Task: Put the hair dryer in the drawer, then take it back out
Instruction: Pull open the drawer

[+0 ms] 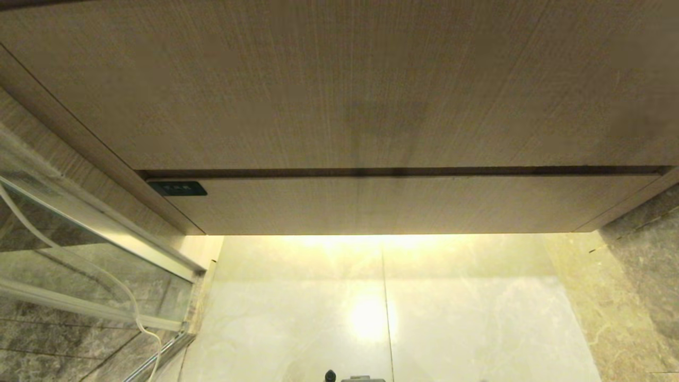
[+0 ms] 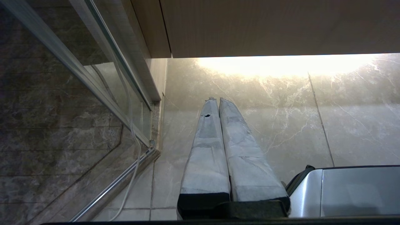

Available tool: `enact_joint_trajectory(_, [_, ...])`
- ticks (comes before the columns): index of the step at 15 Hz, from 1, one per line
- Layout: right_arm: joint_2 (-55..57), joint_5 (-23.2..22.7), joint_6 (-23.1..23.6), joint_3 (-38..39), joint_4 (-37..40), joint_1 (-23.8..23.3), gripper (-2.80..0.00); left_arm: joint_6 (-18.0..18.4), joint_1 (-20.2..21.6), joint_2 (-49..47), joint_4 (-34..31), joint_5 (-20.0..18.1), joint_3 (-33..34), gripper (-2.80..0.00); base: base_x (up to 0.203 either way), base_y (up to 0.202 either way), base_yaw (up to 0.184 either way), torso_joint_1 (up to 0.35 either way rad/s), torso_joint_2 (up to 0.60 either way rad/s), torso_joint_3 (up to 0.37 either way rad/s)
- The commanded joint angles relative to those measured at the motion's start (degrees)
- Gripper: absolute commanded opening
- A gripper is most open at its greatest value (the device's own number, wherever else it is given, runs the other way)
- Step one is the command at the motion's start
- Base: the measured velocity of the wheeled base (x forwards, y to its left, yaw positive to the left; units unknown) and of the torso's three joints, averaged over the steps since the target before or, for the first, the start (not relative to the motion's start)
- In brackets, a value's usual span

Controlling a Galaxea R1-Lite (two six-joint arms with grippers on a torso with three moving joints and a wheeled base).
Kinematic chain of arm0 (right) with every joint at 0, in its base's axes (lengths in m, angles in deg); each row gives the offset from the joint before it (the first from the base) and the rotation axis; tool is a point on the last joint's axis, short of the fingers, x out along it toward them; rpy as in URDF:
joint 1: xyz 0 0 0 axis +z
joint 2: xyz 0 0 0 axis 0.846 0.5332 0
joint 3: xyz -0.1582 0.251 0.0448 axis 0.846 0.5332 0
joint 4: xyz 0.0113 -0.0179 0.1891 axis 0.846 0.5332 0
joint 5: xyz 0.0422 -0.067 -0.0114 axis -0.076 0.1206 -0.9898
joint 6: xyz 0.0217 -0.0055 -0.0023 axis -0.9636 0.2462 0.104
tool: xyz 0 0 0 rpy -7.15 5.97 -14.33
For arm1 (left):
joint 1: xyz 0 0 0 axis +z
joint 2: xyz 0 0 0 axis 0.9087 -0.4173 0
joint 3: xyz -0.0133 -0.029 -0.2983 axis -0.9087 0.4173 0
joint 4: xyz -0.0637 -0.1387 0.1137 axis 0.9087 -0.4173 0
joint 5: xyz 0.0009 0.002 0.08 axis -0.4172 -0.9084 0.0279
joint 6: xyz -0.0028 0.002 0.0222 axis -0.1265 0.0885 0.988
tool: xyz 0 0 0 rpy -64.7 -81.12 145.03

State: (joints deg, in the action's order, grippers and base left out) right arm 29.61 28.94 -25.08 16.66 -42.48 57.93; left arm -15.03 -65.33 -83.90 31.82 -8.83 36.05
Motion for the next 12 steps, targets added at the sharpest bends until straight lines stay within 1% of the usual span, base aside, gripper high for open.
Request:
enact_joint_trajectory(1, [8.53,-1.66,0.88,-2.09,6.41,1.33,-2.80,-0.02,0.00,0.09,0.00,0.01,0.00,-2.80,0.000,0.000,0.000,0.000,0.00,0.000])
enact_joint_trajectory(2, [9.38,1.30,4.25,-1.67,11.84,1.58,-2.80,-0.02,0.00,0.00,0.00,0.01,0.00,-2.80,0.000,0.000,0.000,0.000,0.00,0.000])
enact_joint_trajectory(3, [11.31,5.77,10.45,-0.76,15.28,1.78,-2.80,-0.02,0.00,0.09,0.00,0.01,0.00,-2.80,0.000,0.000,0.000,0.000,0.00,0.000])
enact_joint_trajectory(4, [13.39,9.55,17.00,0.16,17.53,2.17,-2.80,-0.02,0.00,0.03,0.00,0.01,0.00,-2.80,0.000,0.000,0.000,0.000,0.00,0.000])
enact_joint_trajectory(5, [15.37,12.15,21.63,2.23,17.67,2.85,-2.80,-0.02,0.00,0.03,0.00,0.01,0.00,-2.80,0.000,0.000,0.000,0.000,0.00,0.000])
enact_joint_trajectory(6, [17.47,13.27,22.77,4.26,15.02,3.19,-2.80,-0.02,0.00,0.08,0.00,0.01,0.00,-2.80,0.000,0.000,0.000,0.000,0.00,0.000])
enact_joint_trajectory(9, [19.77,13.71,23.57,10.06,6.32,4.19,-2.80,-0.02,0.00,0.00,0.00,0.01,0.00,-2.80,0.000,0.000,0.000,0.000,0.00,0.000])
enact_joint_trajectory(11, [21.54,13.51,23.99,10.78,4.94,6.44,-2.80,-0.02,0.00,0.09,0.00,0.01,0.00,-2.80,0.000,0.000,0.000,0.000,0.00,0.000])
enact_joint_trajectory(12, [23.31,13.91,25.08,11.30,4.76,8.70,-2.80,-0.02,0.00,0.03,0.00,0.01,0.00,-2.80,0.000,0.000,0.000,0.000,0.00,0.000])
